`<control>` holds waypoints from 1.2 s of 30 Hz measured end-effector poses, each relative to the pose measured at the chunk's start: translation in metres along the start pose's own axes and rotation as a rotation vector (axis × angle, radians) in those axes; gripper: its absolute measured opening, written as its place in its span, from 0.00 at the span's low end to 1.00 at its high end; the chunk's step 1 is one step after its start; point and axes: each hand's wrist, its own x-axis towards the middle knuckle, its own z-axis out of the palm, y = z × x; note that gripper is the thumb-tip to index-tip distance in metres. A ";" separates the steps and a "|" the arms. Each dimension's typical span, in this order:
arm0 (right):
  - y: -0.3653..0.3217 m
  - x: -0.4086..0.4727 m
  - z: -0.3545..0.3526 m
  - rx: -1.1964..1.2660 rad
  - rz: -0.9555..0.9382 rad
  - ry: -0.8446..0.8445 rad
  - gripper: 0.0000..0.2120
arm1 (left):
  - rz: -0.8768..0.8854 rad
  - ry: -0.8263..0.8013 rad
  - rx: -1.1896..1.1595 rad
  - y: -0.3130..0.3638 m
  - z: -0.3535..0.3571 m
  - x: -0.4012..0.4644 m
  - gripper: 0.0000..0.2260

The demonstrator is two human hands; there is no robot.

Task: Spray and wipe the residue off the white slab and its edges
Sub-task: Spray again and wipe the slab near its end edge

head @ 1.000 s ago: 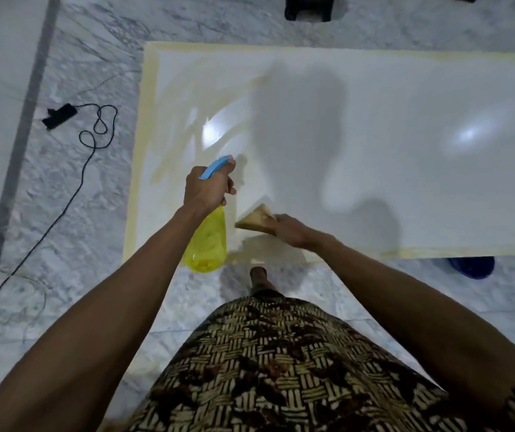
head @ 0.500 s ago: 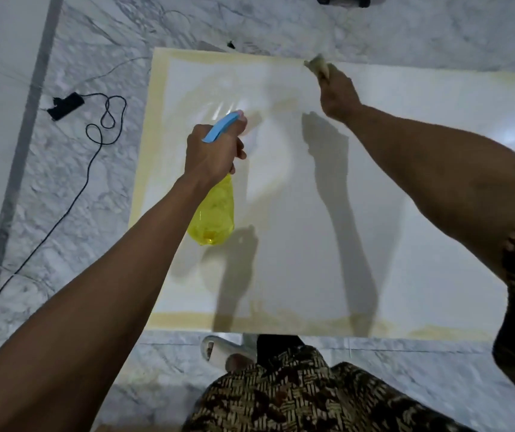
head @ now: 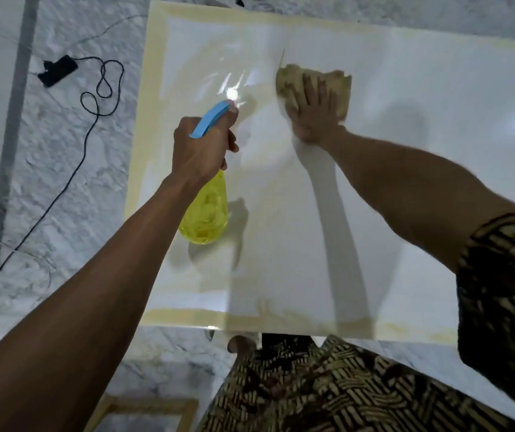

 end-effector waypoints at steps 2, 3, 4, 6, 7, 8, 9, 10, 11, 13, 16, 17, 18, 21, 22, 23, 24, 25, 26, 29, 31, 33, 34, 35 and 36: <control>-0.007 -0.027 0.021 -0.071 -0.051 0.087 0.25 | -0.001 -0.014 0.013 -0.010 -0.009 -0.025 0.24; -0.009 -0.054 0.039 -0.057 -0.092 -0.048 0.26 | -0.008 -0.025 0.000 -0.016 -0.015 -0.039 0.23; -0.019 -0.088 0.054 -0.023 -0.116 -0.125 0.27 | -0.018 -0.035 -0.013 -0.023 -0.020 -0.053 0.21; -0.041 -0.158 0.068 -0.029 -0.176 -0.090 0.27 | -0.034 -0.047 -0.015 -0.037 -0.032 -0.082 0.21; -0.046 -0.182 0.071 0.013 -0.182 -0.134 0.27 | -0.046 -0.045 -0.008 -0.044 -0.036 -0.095 0.23; -0.053 -0.211 0.077 0.015 -0.207 -0.133 0.27 | -0.056 -0.048 -0.004 -0.052 -0.042 -0.111 0.24; -0.064 -0.243 0.082 0.016 -0.214 -0.180 0.29 | -0.060 -0.054 -0.004 -0.060 -0.047 -0.128 0.25; -0.075 -0.272 0.085 0.027 -0.221 -0.223 0.30 | -0.061 -0.061 -0.003 -0.068 -0.052 -0.141 0.25; -0.086 -0.302 0.088 0.051 -0.239 -0.261 0.31 | -0.061 -0.065 0.003 -0.076 -0.056 -0.155 0.26; -0.108 -0.357 0.096 0.067 -0.256 -0.294 0.33 | -0.057 -0.071 0.002 -0.092 -0.064 -0.181 0.26; -0.125 -0.386 0.089 0.122 -0.177 -0.452 0.32 | -0.057 -0.084 -0.008 -0.104 -0.072 -0.198 0.26; -0.130 -0.385 0.074 0.243 -0.115 -0.482 0.28 | -0.055 -0.087 -0.006 -0.104 -0.075 -0.201 0.26; -0.132 -0.380 0.053 0.437 -0.008 -0.490 0.25 | -0.048 -0.086 -0.004 -0.103 -0.077 -0.202 0.26; -0.120 -0.347 -0.004 0.898 0.312 -0.251 0.26 | -0.010 -0.080 0.000 -0.088 -0.079 -0.195 0.25; -0.113 -0.331 -0.021 1.009 0.409 -0.181 0.26 | 0.003 -0.075 0.007 -0.081 -0.079 -0.189 0.25; -0.102 -0.313 -0.033 1.131 0.474 -0.133 0.25 | 0.014 -0.069 0.013 -0.074 -0.078 -0.182 0.25; -0.092 -0.294 -0.044 1.237 0.503 -0.108 0.24 | 0.022 -0.063 0.011 -0.066 -0.078 -0.174 0.25; -0.084 -0.274 -0.058 1.317 0.507 -0.082 0.23 | 0.030 -0.061 0.002 -0.058 -0.078 -0.164 0.25; -0.075 -0.252 -0.064 1.353 0.504 -0.063 0.22 | 0.035 -0.060 -0.012 -0.050 -0.077 -0.155 0.25; -0.064 -0.188 -0.089 1.207 0.464 -0.022 0.25 | 0.044 -0.069 -0.069 -0.028 -0.074 -0.118 0.20; -0.059 -0.147 -0.105 0.985 0.388 -0.004 0.24 | 0.038 -0.084 -0.102 -0.015 -0.072 -0.093 0.20; -0.050 -0.099 -0.117 0.814 0.295 0.019 0.21 | 0.036 -0.088 -0.109 -0.003 -0.070 -0.067 0.20; -0.046 -0.071 -0.123 0.763 0.268 0.045 0.22 | 0.038 -0.083 -0.106 0.003 -0.070 -0.052 0.20; -0.041 -0.039 -0.127 0.731 0.253 0.071 0.23 | 0.038 -0.077 -0.110 0.009 -0.069 -0.035 0.20; -0.036 -0.012 -0.131 0.691 0.238 0.107 0.22 | 0.042 -0.071 -0.122 0.013 -0.069 -0.022 0.19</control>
